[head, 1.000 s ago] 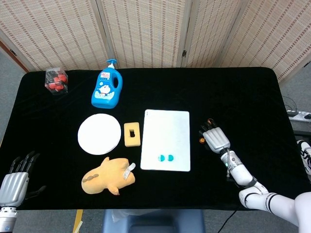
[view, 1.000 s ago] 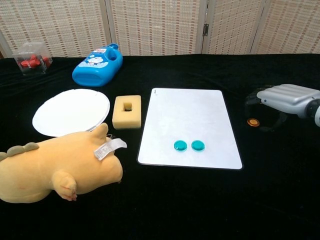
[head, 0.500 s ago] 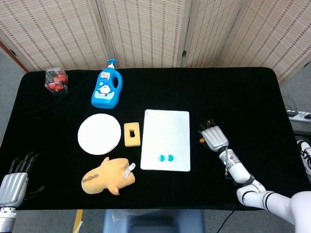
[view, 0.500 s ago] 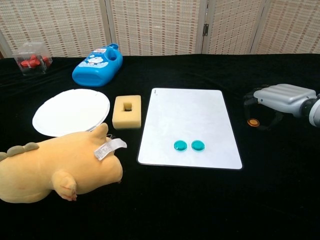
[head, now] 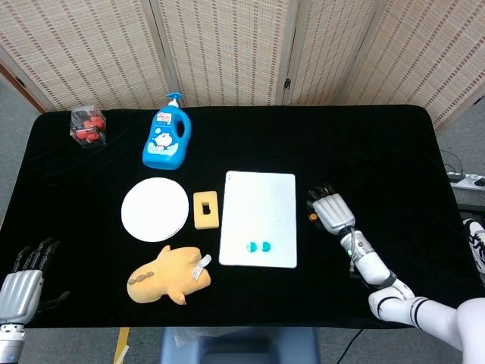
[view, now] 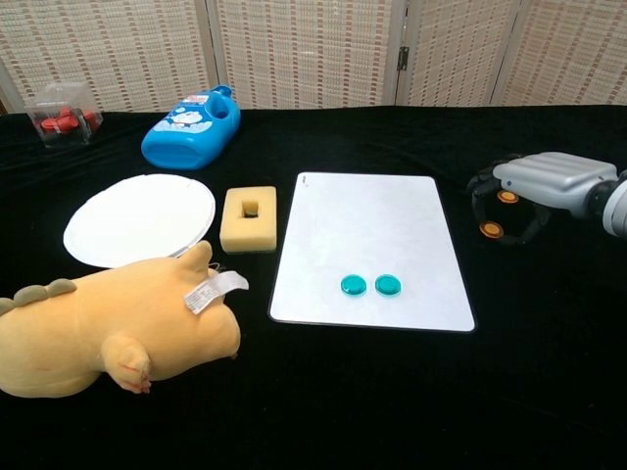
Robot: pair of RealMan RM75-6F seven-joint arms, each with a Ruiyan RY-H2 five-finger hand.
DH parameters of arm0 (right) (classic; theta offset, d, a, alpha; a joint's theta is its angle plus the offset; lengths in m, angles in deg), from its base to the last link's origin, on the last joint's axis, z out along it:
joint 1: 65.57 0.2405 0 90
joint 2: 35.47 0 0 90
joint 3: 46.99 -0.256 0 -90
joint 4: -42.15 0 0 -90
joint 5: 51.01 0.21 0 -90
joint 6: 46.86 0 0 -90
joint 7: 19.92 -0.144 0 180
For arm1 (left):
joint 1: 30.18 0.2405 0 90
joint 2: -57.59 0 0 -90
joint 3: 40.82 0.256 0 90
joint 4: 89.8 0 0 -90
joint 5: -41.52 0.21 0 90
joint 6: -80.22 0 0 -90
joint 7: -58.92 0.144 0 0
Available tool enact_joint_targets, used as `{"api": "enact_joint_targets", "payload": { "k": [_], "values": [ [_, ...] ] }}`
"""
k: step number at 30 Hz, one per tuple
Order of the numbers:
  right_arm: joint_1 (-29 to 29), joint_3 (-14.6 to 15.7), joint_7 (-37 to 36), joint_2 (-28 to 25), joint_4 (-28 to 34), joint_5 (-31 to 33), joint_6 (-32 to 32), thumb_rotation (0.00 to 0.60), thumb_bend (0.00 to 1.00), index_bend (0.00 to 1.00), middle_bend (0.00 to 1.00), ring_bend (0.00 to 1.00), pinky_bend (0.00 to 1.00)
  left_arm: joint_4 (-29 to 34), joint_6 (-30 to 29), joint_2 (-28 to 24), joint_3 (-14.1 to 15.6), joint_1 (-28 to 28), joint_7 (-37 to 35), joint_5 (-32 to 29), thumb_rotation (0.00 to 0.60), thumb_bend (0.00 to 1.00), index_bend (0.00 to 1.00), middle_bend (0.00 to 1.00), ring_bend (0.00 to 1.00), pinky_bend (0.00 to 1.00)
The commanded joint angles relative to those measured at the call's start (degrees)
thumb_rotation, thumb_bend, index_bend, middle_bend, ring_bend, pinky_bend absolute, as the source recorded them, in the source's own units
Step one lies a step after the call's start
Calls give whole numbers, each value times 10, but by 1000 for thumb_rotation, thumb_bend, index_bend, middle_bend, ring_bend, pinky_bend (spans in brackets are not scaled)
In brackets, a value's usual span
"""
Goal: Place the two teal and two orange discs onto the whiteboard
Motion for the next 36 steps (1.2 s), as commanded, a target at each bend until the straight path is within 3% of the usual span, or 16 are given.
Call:
{"api": "enact_joint_targets", "payload": {
  "k": [1, 7, 16, 33, 36],
  "values": [
    [12, -13, -4, -25, 42, -8, 1, 594, 408, 495, 202, 89, 0, 1, -2, -1, 0, 0, 0, 1, 600, 197, 39, 64, 168, 0],
    [60, -40, 34, -16, 79, 10, -38, 593, 408, 495, 202, 90, 0, 6, -7, -4, 1, 2, 1, 5, 600, 198, 39, 64, 168, 0],
    [127, -62, 112, 50, 47, 66, -79, 592, 408, 495, 201, 88, 0, 7, -12, -6, 4, 8, -2, 3, 600, 198, 39, 64, 168, 0],
    [167, -55, 157, 90, 17, 120, -91, 594, 407, 493, 199, 80, 0, -5, -7, -1, 3, 10, -11, 0, 600, 198, 39, 64, 168, 0],
    [171, -55, 156, 93, 15, 124, -92, 592, 408, 448, 192, 74, 0, -7, -7, 0, 4, 10, -12, 0, 600, 198, 39, 64, 168, 0]
  ]
}}
